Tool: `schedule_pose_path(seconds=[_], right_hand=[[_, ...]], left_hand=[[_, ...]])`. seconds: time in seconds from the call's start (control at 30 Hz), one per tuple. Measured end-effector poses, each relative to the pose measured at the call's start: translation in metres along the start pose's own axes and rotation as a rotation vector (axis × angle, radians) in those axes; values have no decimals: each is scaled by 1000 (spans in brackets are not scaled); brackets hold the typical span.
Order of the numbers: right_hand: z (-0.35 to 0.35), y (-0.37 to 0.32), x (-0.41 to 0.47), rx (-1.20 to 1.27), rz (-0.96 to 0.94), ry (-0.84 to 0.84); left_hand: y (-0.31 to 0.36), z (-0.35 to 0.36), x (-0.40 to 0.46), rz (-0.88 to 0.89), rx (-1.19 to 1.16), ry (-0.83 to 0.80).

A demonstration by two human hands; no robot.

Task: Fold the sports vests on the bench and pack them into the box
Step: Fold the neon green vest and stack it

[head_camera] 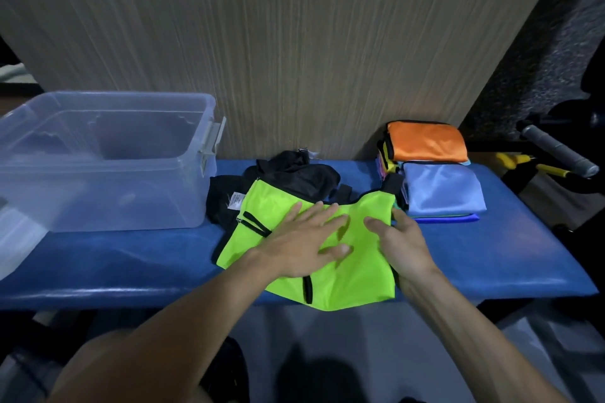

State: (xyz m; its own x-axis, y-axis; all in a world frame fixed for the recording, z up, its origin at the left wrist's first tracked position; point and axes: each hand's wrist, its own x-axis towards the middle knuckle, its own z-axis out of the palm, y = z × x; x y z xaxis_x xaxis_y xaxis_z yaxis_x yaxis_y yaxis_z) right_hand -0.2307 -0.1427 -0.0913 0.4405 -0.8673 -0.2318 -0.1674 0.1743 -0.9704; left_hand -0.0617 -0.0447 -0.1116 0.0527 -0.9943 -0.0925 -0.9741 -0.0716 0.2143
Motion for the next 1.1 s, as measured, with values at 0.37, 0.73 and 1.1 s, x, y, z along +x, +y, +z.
schedule_pose_path(seconds=[0.37,0.73,1.1], right_hand=[[138,-27,-8,-277,-167,-263],[147,4,-3,-531,-450,-441],[98,81,-35,-1094,-958,-265]], left_hand=[[-60,-60,-42,-441,-1150,299],[-96,-40,-21,-623,-845,420],[-108,-16,-8,-533,-331,516]])
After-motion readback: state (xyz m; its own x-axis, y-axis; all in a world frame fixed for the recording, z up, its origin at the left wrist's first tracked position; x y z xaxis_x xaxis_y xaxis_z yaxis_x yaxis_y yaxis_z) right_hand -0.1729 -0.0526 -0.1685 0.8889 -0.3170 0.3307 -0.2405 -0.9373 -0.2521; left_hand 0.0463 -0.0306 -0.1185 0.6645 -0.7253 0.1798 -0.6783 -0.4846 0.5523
